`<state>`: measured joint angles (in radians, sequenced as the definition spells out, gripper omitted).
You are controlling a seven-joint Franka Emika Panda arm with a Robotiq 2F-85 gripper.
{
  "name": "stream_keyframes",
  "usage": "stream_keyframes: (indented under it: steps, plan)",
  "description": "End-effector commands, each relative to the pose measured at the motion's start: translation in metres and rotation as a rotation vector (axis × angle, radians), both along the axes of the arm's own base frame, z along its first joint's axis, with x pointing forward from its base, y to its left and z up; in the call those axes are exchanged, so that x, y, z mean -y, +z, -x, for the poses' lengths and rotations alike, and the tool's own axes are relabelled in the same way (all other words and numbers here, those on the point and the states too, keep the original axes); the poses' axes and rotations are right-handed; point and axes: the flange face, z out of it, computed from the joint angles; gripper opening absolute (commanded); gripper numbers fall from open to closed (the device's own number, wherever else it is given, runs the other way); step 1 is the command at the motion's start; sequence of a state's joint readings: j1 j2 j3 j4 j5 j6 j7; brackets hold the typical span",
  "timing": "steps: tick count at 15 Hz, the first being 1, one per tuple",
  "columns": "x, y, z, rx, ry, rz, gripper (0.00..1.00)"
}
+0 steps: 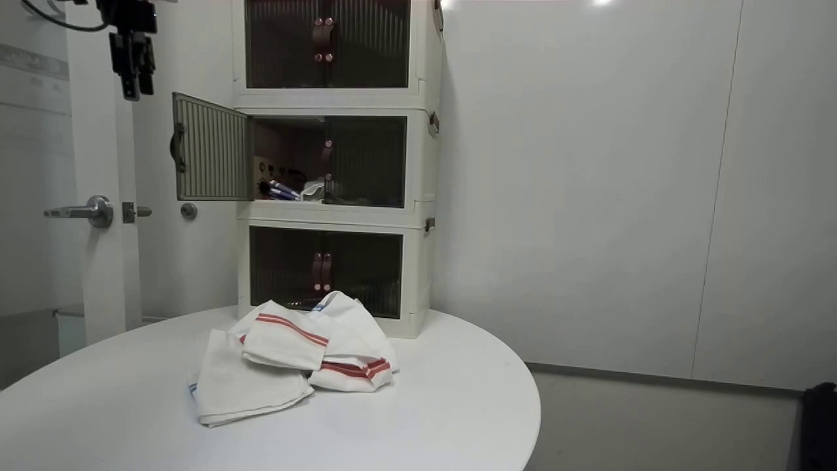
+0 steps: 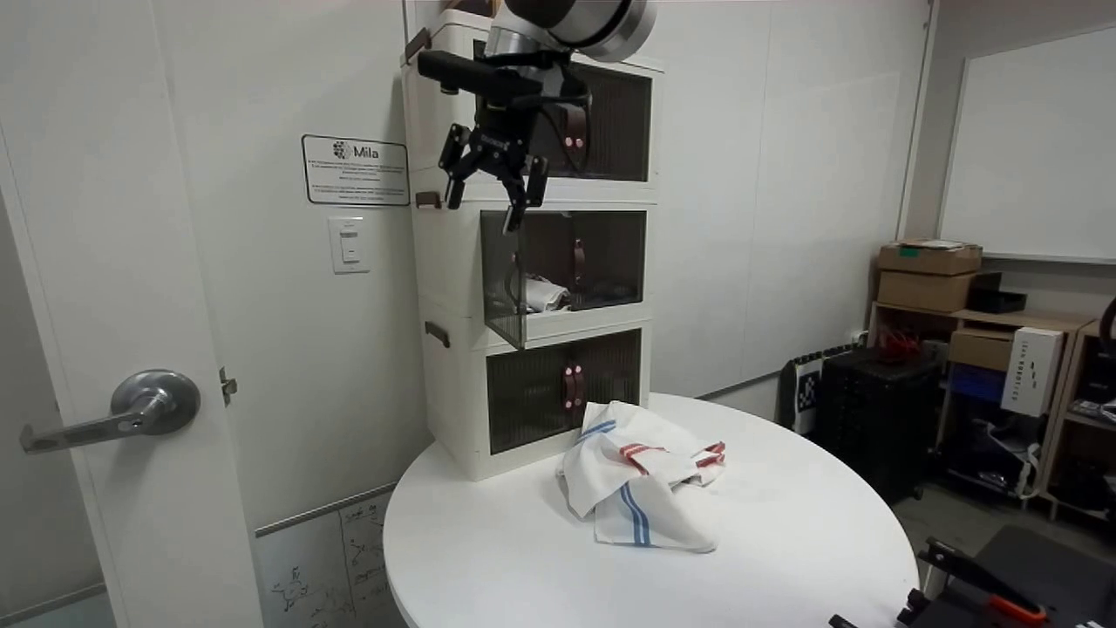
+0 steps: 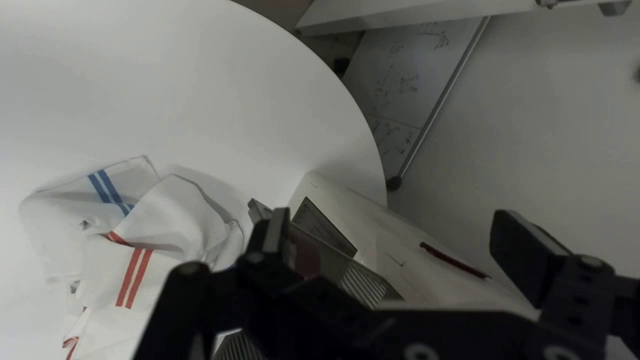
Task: Close the left cabinet door.
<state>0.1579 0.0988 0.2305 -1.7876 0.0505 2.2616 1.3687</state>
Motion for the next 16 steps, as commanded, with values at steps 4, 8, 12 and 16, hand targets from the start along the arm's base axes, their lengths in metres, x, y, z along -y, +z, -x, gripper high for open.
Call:
stream_keyframes:
  steps: [4,8,12,16]
  plan:
    - [0.019,-0.009,-0.043,0.048,-0.100,0.073,1.00]
    - [0.040,-0.021,-0.057,0.052,-0.106,0.138,1.00]
    - [0.063,-0.026,-0.069,0.069,-0.127,0.189,1.00]
    - [0.083,-0.028,-0.073,0.106,-0.072,0.324,1.00]
